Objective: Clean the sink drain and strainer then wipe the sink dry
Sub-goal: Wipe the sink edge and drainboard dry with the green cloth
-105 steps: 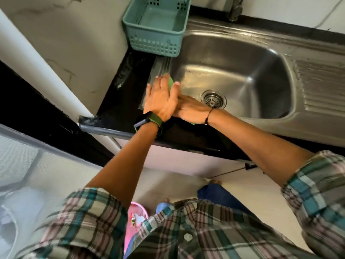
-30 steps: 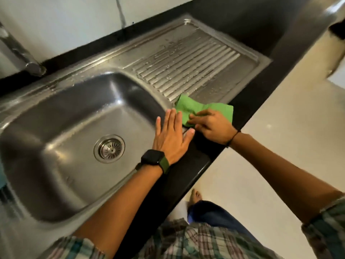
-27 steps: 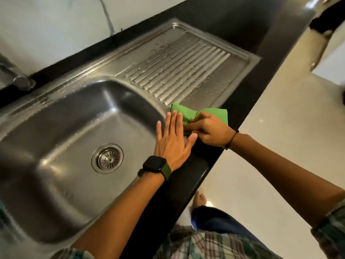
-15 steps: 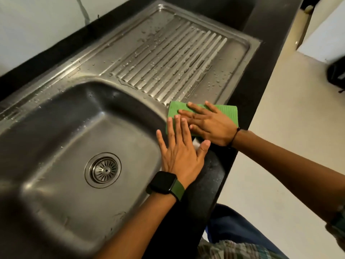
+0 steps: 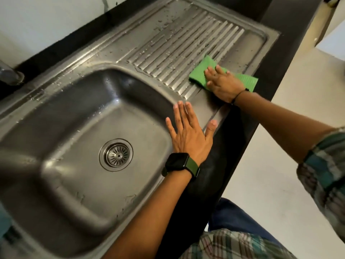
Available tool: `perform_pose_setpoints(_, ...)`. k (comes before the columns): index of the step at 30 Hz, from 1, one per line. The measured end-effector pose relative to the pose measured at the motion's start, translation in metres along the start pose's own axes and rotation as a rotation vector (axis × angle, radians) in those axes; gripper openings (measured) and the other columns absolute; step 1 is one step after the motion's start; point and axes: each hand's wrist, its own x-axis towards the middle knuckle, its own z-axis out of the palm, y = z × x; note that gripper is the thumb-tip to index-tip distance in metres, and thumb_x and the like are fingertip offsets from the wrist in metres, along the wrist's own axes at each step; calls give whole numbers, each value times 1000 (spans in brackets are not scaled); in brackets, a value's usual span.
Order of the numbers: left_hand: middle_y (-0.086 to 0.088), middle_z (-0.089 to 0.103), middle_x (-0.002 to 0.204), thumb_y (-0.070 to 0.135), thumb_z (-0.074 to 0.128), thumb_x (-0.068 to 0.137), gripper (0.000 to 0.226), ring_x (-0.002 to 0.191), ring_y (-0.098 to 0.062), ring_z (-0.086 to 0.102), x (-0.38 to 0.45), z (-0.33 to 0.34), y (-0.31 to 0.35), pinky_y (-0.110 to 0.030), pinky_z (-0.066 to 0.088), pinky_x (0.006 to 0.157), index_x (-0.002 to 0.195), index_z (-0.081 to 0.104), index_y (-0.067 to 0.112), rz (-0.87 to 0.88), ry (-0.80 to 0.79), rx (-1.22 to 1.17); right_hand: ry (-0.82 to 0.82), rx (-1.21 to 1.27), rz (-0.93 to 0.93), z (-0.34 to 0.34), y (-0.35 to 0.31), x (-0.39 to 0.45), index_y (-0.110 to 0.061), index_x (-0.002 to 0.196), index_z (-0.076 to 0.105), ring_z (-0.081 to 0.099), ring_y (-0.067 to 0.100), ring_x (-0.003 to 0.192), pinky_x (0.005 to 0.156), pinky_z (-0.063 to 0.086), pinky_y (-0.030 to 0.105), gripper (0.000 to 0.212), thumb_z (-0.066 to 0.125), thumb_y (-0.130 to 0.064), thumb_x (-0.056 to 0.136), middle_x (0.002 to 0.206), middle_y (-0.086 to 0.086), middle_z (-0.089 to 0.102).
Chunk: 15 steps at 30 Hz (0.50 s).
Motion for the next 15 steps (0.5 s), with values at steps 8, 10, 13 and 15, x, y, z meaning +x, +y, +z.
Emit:
perform_pose_setpoints(8,-10,-14,155,60,8,88,74,143,-23,-15,31,5,27,-44,-18,113,135,-25,14,56,157,-109,-95,94,-315,-1,-37,-64,-12,139,37,18,23,143,116,16,38,55,40,-34,89,152,7,27)
perform_pose_setpoints(10,-6,-13,153,63,-2,85,74,143,-19,-15,27,6,29,-40,-20,113,138,-20,14,82,222,-134,-157,138,-351,-6,-43,-72,-7,134,45,23,24,142,116,16,39,52,45,-31,87,149,11,33)
perform_pose_setpoints(13,-4,-10,154,66,-9,82,78,142,-14,-15,26,4,30,-38,-19,114,141,-15,14,80,258,-196,-117,153,-333,-22,-43,-80,11,118,55,46,35,122,105,31,35,35,54,-7,88,129,30,51)
perform_pose_setpoints(15,-4,-8,156,67,-10,81,79,143,-14,-13,28,5,31,-39,-18,115,141,-15,16,66,247,-229,-119,56,-346,-33,-47,-79,32,116,38,55,43,91,90,37,7,35,42,9,90,91,41,53)
